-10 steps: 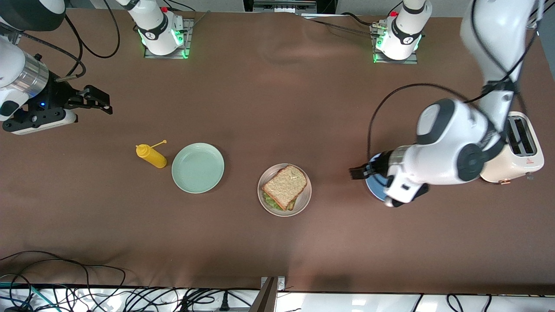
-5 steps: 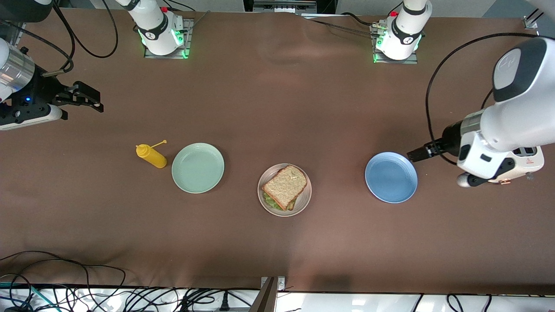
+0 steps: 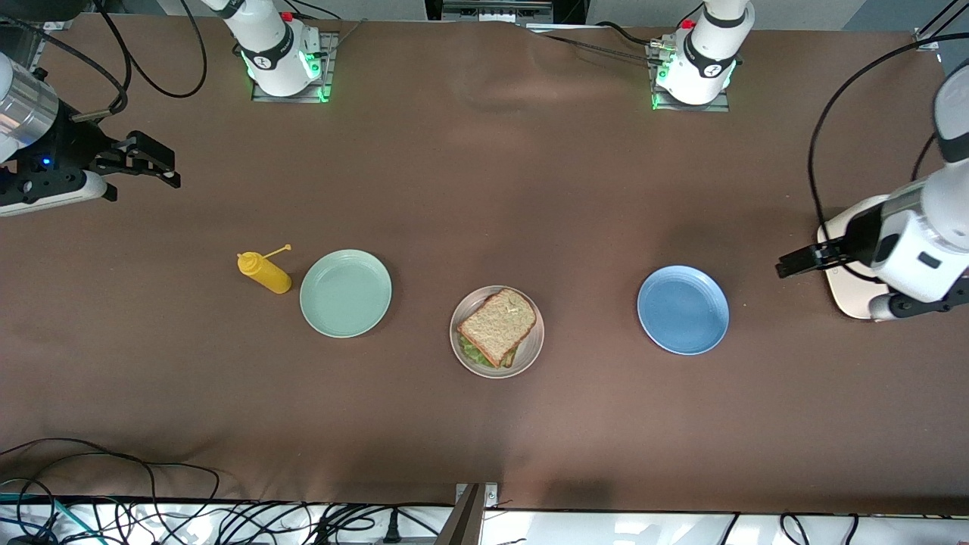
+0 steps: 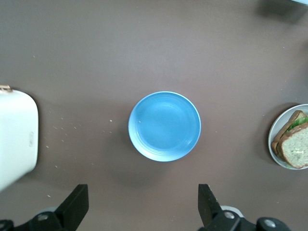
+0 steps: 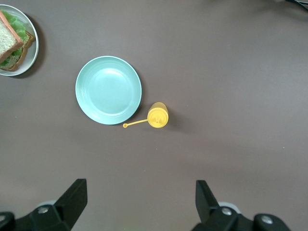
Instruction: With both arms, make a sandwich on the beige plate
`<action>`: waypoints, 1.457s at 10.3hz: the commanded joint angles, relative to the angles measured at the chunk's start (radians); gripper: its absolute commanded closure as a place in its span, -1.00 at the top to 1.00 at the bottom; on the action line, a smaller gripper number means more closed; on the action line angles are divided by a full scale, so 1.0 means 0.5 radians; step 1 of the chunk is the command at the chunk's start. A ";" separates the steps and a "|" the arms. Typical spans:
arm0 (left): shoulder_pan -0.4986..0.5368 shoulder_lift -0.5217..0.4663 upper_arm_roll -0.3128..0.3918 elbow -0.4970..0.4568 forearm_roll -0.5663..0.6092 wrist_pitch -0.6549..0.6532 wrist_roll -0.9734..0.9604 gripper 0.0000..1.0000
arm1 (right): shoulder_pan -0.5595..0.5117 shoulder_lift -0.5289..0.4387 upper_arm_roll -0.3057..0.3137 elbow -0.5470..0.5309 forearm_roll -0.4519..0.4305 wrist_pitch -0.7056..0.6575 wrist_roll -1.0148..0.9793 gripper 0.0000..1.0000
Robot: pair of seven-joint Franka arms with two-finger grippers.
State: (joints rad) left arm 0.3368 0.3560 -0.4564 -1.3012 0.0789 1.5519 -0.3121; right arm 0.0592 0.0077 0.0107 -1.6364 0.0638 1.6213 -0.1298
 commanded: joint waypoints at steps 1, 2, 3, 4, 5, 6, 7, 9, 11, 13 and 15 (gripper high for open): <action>0.059 -0.080 -0.014 -0.027 0.033 -0.011 0.109 1.00 | 0.014 -0.034 -0.015 -0.019 -0.042 -0.012 0.033 1.00; 0.060 -0.080 -0.014 -0.027 0.029 -0.011 0.133 1.00 | 0.014 -0.046 -0.018 -0.016 -0.112 -0.018 0.036 1.00; 0.060 -0.080 -0.011 -0.030 0.029 -0.011 0.176 0.99 | 0.014 -0.046 -0.009 0.023 -0.149 -0.036 0.102 1.00; 0.069 -0.080 -0.008 -0.030 0.029 -0.011 0.216 0.99 | 0.014 -0.043 -0.018 0.045 -0.164 -0.158 0.200 1.00; 0.099 -0.080 -0.014 -0.030 0.026 -0.014 0.240 1.00 | 0.011 -0.046 -0.027 0.048 -0.174 -0.181 0.201 1.00; 0.096 -0.083 -0.008 -0.033 0.023 -0.014 0.265 1.00 | 0.011 -0.043 -0.064 0.051 -0.174 -0.181 0.207 1.00; 0.078 -0.086 0.004 -0.033 0.026 -0.017 0.287 1.00 | 0.011 -0.043 -0.104 0.064 -0.189 -0.190 0.198 1.00; -0.026 -0.089 0.136 -0.033 -0.010 -0.017 0.290 1.00 | 0.007 -0.037 -0.110 0.137 -0.330 -0.318 0.198 1.00; -0.286 -0.126 0.472 -0.039 -0.115 -0.017 0.348 0.99 | 0.011 -0.028 -0.104 0.146 -0.327 -0.325 0.204 1.00; -0.476 -0.157 0.663 -0.094 -0.118 -0.017 0.422 0.99 | 0.014 -0.019 -0.101 0.146 -0.330 -0.325 0.204 1.00; -0.600 -0.166 0.826 -0.134 -0.200 -0.008 0.434 0.98 | 0.011 -0.012 -0.104 0.146 -0.327 -0.325 0.201 1.00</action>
State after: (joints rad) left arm 0.0713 0.3082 -0.0962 -1.3248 0.0242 1.5481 -0.1298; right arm 0.0590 -0.0043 -0.0412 -1.5806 -0.0836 1.4795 -0.0407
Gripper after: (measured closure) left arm 0.004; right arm 0.000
